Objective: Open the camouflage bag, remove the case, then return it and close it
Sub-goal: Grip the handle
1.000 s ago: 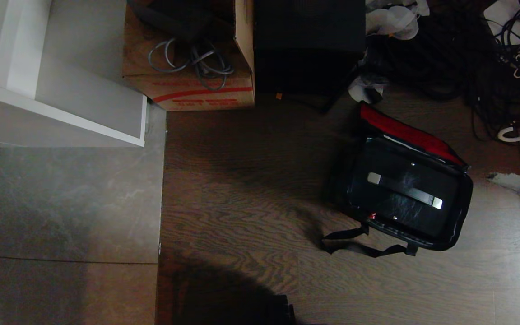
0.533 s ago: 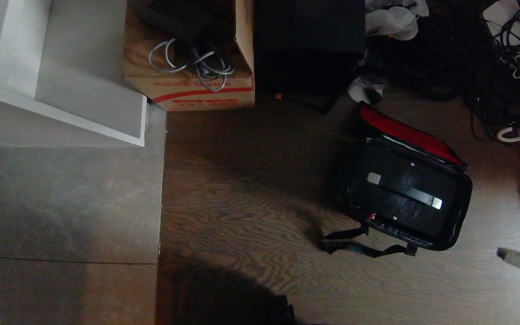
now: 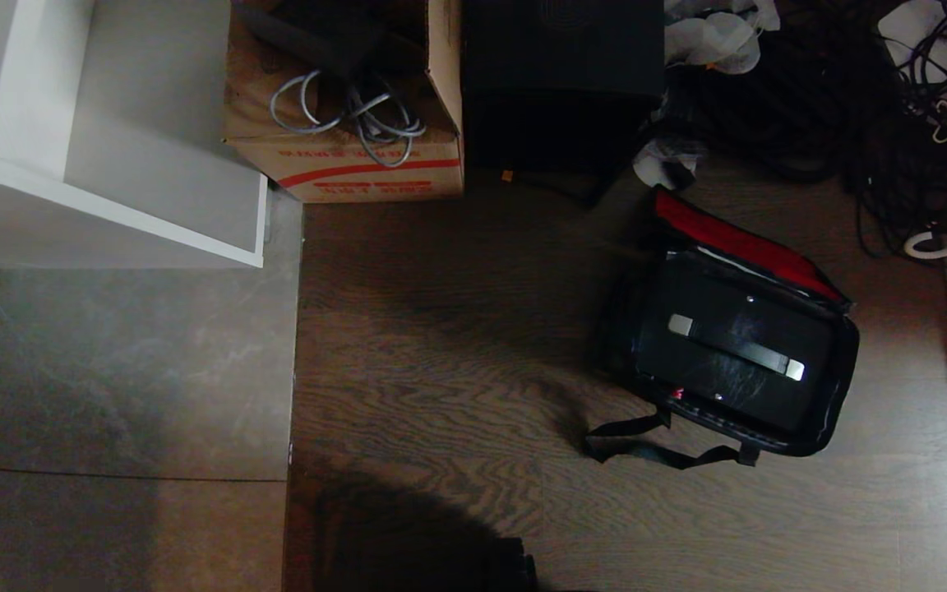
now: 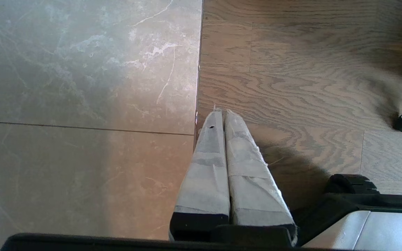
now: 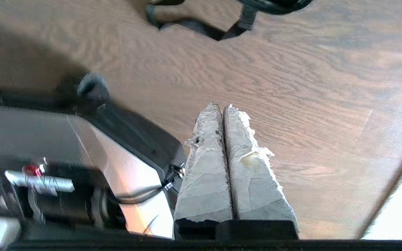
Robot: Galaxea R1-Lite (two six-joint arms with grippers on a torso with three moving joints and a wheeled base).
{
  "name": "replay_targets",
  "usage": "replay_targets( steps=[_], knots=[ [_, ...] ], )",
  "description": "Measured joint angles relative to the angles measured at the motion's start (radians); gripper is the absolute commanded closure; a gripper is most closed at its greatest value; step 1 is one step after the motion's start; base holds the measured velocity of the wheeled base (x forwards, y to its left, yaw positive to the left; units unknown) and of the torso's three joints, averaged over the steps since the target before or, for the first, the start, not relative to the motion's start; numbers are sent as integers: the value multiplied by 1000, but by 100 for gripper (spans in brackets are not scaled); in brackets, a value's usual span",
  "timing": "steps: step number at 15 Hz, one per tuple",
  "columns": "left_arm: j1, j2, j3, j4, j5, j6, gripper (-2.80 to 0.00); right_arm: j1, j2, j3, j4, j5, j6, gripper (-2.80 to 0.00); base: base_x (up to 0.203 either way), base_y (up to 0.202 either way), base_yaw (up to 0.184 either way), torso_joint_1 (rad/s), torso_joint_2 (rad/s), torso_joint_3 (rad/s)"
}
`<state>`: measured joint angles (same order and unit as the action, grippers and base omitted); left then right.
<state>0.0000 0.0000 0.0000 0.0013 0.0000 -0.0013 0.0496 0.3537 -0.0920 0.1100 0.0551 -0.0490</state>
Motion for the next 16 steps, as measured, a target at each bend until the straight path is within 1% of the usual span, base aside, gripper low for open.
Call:
replay_targets(
  steps=[1, 2, 4, 6, 7, 9, 16],
  knots=[
    [0, 0, 0, 0, 0, 0, 0, 9, -25, 14, -6, -7, 32, 0, 0, 0, 0, 0, 0, 0],
    [0, 0, 0, 0, 0, 0, 0, 13, -41, 20, -7, -9, 40, 0, 0, 0, 0, 0, 0, 0],
    [0, 0, 0, 0, 0, 0, 0, 12, -59, 26, -9, -8, 41, 0, 0, 0, 0, 0, 0, 0],
    [0, 0, 0, 0, 0, 0, 0, -26, -86, 27, -6, -7, 43, 0, 0, 0, 0, 0, 0, 0],
    [0, 0, 0, 0, 0, 0, 0, -24, -102, 28, -11, -14, 50, 0, 0, 0, 0, 0, 0, 0],
    [0, 0, 0, 0, 0, 0, 0, -22, -129, 40, -52, -40, 73, 0, 0, 0, 0, 0, 0, 0],
    [0, 0, 0, 0, 0, 0, 0, -31, -206, 86, -155, -59, 83, 0, 0, 0, 0, 0, 0, 0]
  ],
)
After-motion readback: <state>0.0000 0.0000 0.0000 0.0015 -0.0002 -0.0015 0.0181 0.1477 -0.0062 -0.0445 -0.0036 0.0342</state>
